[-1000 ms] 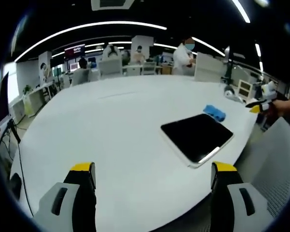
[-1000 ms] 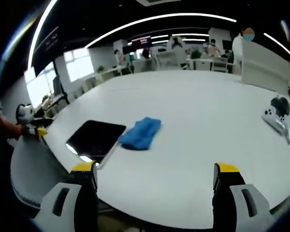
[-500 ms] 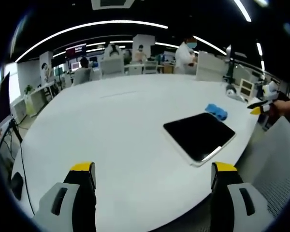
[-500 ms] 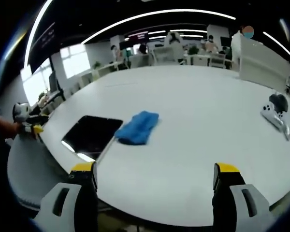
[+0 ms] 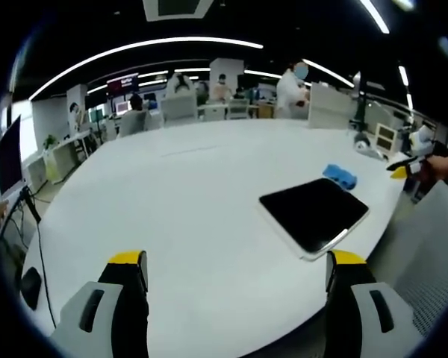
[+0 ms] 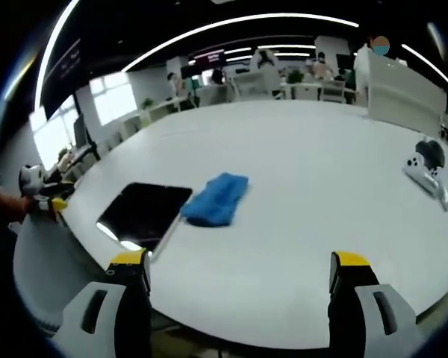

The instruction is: Wipe the mirror surface with the cleaning cloth until all visible marks leave the cleaned area.

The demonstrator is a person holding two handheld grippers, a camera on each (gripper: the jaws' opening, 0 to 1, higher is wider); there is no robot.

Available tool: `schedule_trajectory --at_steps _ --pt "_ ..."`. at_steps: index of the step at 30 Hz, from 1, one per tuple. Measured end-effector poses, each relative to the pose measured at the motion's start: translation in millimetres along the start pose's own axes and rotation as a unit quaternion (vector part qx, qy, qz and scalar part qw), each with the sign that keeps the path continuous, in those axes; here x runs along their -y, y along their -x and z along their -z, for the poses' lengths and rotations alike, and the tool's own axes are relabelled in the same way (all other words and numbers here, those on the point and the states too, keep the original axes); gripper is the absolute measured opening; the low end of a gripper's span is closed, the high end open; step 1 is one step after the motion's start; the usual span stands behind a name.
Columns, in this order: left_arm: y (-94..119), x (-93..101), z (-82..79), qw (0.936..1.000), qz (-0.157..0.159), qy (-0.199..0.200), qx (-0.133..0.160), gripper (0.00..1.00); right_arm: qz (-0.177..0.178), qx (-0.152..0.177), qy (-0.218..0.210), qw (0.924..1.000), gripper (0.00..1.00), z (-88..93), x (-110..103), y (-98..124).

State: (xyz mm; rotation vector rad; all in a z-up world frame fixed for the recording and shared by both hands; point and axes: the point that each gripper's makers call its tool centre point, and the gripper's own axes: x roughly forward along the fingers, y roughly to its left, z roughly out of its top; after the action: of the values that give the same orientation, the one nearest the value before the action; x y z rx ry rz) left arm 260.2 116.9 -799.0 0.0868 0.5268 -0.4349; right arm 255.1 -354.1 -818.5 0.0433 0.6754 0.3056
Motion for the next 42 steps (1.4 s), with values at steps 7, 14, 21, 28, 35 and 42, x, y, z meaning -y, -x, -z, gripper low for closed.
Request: schedule_trajectory --at_steps 7,14,21,28,35,42 --pt "-0.8 2.5 2.7 0.9999 0.007 -0.002 -0.010 0.99 -0.004 -0.003 -0.005 1.0000 1.00 -4.8 -3.3 -0.7" --pt "-1.4 1.5 1.7 1.0000 0.006 -0.002 -0.007 0.99 0.006 -0.008 -0.003 0.9999 1.00 -30.9 -5.6 -2.3" --pt "-1.5 1.3 2.7 0.9999 0.008 0.000 -0.007 0.99 0.006 -0.016 0.007 0.9998 0.97 -64.0 -12.0 -17.9" --pt "-1.4 0.7 3.6 0.9999 0.006 0.002 -0.009 0.99 -0.005 -0.031 0.028 0.9991 0.91 -80.0 -27.2 -50.4" --pt "-1.7 0.1 4.1 0.9999 0.005 0.003 -0.010 0.99 0.004 -0.047 -0.007 0.9989 0.75 -77.3 -30.6 -89.7" --pt "-2.9 0.7 4.6 0.9999 0.009 0.006 -0.010 0.99 0.002 -0.084 -0.023 0.9962 0.49 -61.1 -31.0 -113.5"
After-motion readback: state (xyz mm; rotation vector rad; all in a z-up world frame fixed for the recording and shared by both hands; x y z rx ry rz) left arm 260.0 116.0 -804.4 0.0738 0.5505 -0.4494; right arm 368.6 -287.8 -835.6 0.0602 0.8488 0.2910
